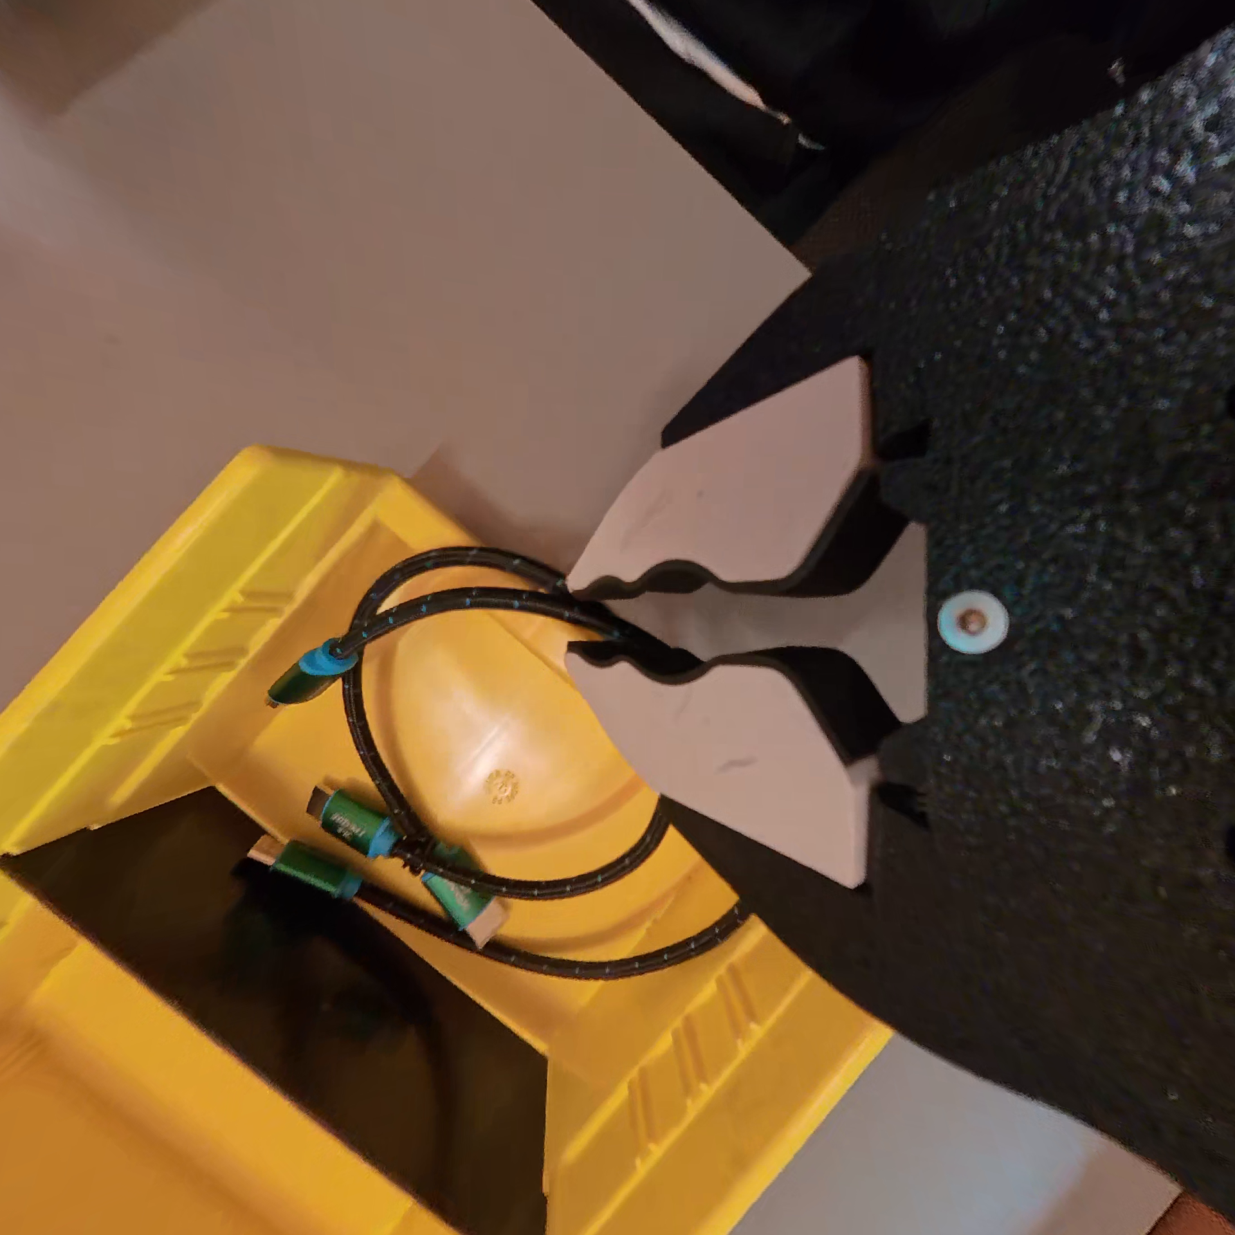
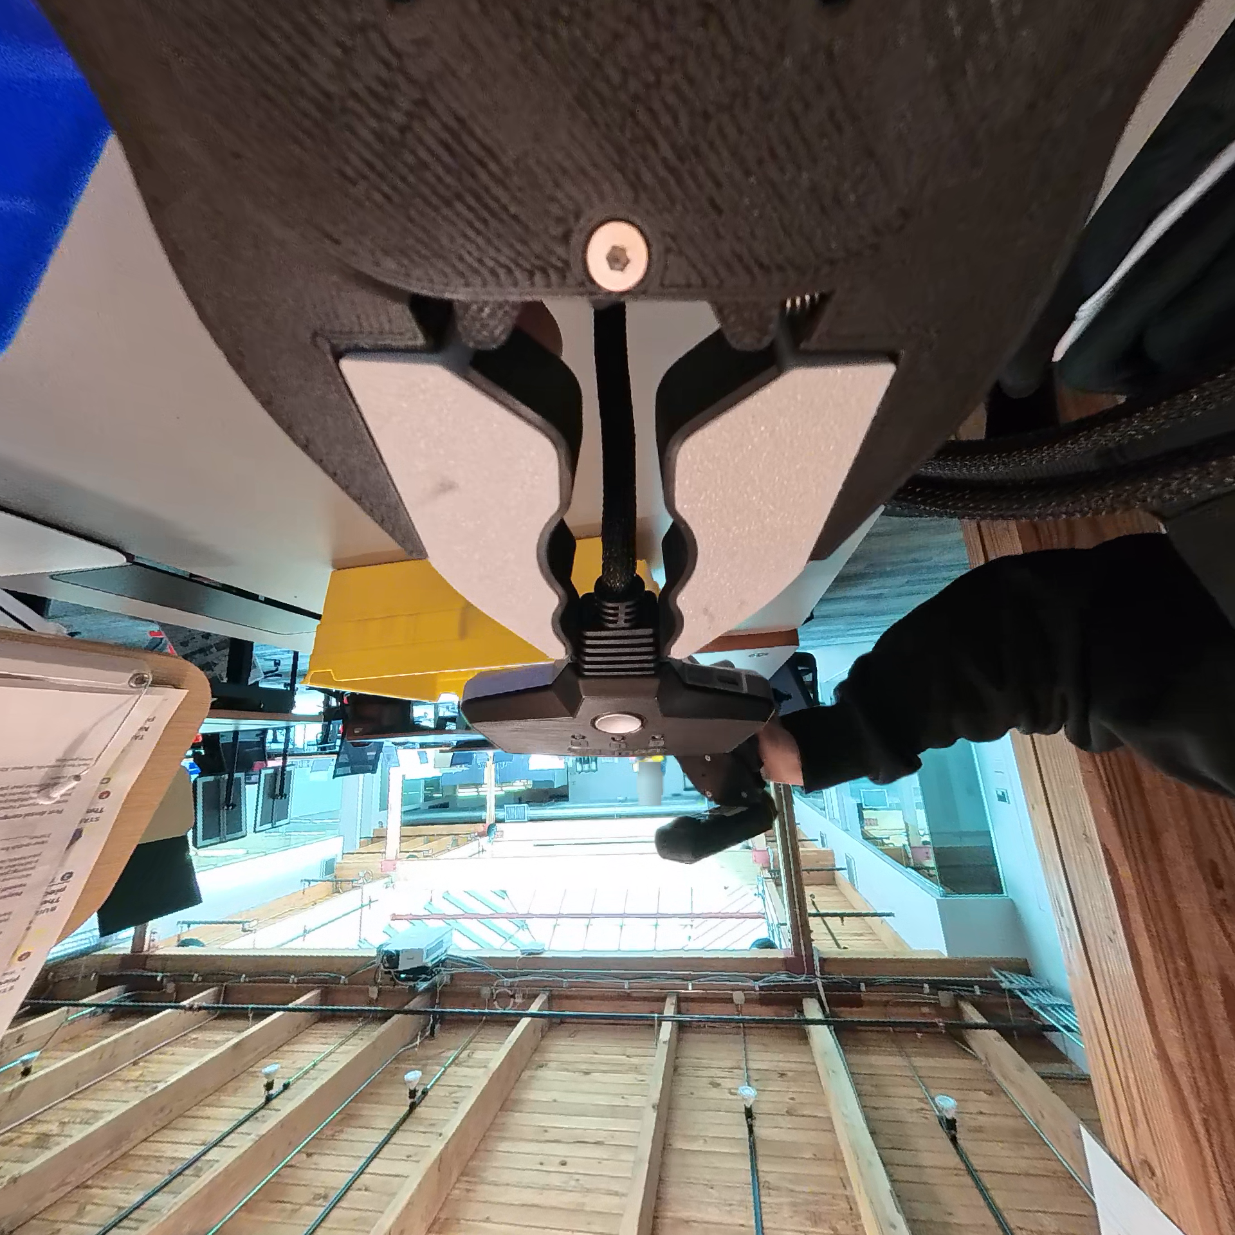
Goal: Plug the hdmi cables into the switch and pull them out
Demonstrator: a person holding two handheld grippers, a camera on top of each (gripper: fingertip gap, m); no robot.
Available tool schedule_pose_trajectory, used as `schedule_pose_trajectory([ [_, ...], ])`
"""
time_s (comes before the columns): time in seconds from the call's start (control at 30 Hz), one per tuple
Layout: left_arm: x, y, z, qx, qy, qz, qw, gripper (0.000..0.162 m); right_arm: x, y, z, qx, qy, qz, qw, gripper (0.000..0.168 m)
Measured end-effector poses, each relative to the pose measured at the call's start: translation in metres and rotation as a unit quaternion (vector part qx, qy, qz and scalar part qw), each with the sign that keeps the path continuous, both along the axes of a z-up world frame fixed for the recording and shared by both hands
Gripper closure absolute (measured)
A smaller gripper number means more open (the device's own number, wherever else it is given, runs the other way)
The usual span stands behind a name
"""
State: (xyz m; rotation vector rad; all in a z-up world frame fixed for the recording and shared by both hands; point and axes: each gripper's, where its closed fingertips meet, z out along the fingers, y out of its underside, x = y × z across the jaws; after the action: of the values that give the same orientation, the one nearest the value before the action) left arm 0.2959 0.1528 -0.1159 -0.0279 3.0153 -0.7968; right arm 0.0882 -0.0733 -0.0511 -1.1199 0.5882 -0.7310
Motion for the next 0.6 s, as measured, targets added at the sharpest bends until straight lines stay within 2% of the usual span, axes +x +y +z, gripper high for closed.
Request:
schedule_pose_trajectory([
  [0.07, 0.003, -0.002, 0.001, -0.005, -0.008, 0.001, 1.000, 0.162, 0.000, 0.001, -0.001, -0.004, 0.002, 0.000, 1.000, 0.146],
  [0.13, 0.001, -0.007, 0.005, -0.021, -0.005, -0.007, 1.000, 0.162, 0.001, 0.001, -0.001, -0.005, 0.003, 0.000, 1.000, 0.146],
  [0.23, 0.008, -0.019, 0.020, -0.072, -0.049, 0.005, 0.996, 0.152, 0.000, 0.001, -0.001, -0.005, 0.002, 0.002, 1.000, 0.146],
  [0.3, 0.002, -0.027, 0.026, -0.102, -0.024, 0.006, 0.994, 0.145, 0.000, 0.002, -0.001, -0.006, 0.003, 0.003, 1.000, 0.146],
  [0.37, -0.007, -0.023, 0.014, -0.062, 0.012, -0.010, 0.998, 0.137, 0.000, 0.002, -0.001, -0.006, 0.003, 0.004, 1.000, 0.146],
  [0.4, -0.004, -0.021, 0.007, -0.040, 0.001, -0.006, 0.999, 0.134, 0.000, 0.002, -0.001, -0.006, 0.003, 0.004, 1.000, 0.146],
  [0.47, -0.001, -0.019, -0.005, -0.010, -0.019, -0.005, 1.000, 0.144, 0.000, 0.002, -0.002, -0.007, 0.003, 0.004, 1.000, 0.146],
  [0.53, -0.005, -0.022, -0.013, 0.003, -0.005, -0.006, 1.000, 0.153, 0.000, 0.002, -0.002, -0.007, 0.004, 0.005, 1.000, 0.146],
  [0.6, -0.004, -0.025, -0.013, -0.001, -0.003, 0.000, 1.000, 0.157, 0.000, 0.002, -0.002, -0.008, 0.004, 0.004, 1.000, 0.146],
])
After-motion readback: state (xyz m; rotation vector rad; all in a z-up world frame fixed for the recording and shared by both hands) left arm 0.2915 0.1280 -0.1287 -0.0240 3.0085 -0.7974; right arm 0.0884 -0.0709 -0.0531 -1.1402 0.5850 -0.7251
